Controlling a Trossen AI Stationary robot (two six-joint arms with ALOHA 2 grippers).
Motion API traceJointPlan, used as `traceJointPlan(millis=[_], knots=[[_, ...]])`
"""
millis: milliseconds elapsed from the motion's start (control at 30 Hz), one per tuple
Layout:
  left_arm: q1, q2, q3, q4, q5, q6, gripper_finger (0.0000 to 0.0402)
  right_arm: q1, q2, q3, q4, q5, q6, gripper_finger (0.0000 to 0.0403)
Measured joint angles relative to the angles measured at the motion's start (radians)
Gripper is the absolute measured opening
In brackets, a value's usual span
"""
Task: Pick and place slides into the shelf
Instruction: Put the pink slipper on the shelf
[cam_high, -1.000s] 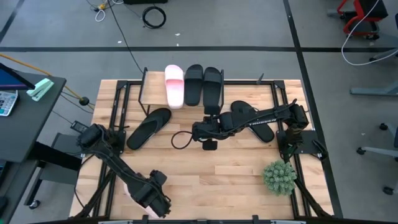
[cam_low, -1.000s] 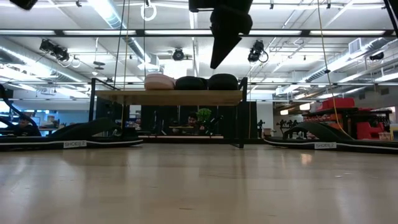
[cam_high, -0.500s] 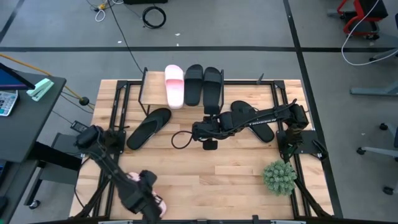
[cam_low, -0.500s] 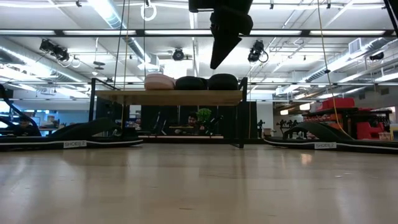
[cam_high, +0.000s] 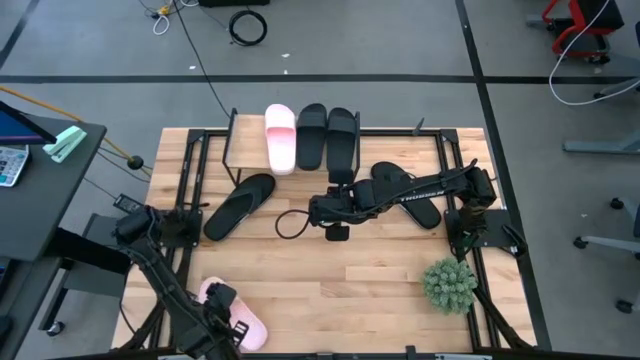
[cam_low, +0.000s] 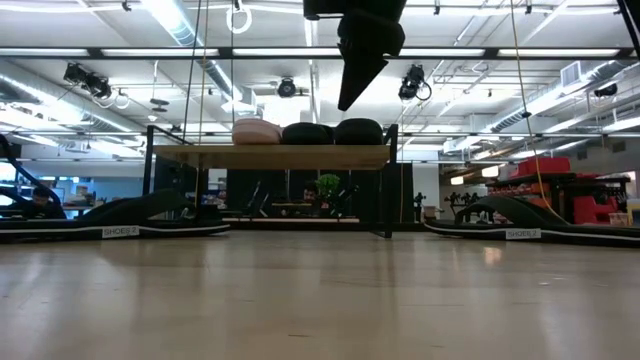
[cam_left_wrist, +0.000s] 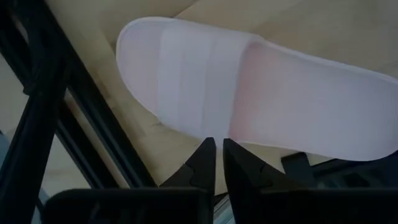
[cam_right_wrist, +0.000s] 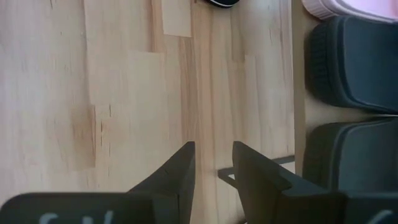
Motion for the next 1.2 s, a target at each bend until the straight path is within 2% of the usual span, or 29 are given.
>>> traceJointPlan(millis=[133,500,700,967,1100,1200], knots=[[0.001,0.011,0.000,0.004,-0.003,0.042,0.0069,0.000,0.000,0.000,0.000,0.000,0.000,0.0112],[0.045,0.111,0.000,0.022,-0.010,0.098,0.0192,0.000,0.000,0.000,0.003,0.000,-0.002,0.0112],[0.065,0.154,0.000,0.007,-0.010,0.162,0.0222,0.000,0.000,0.000,0.004,0.000,-0.005,0.0113],[0.063,0.200,-0.001,-0.078,-0.009,0.143,0.0205,0.000,0.000,0.000,0.003,0.000,-0.005,0.0113],[0.066,0.199,0.000,-0.088,-0.010,0.149,0.0171,0.000,0.000,0.000,0.003,0.000,-0.006,0.0113],[0.066,0.199,0.000,-0.091,-0.009,0.149,0.0132,0.000,0.000,0.000,0.003,0.000,-0.006,0.0113]])
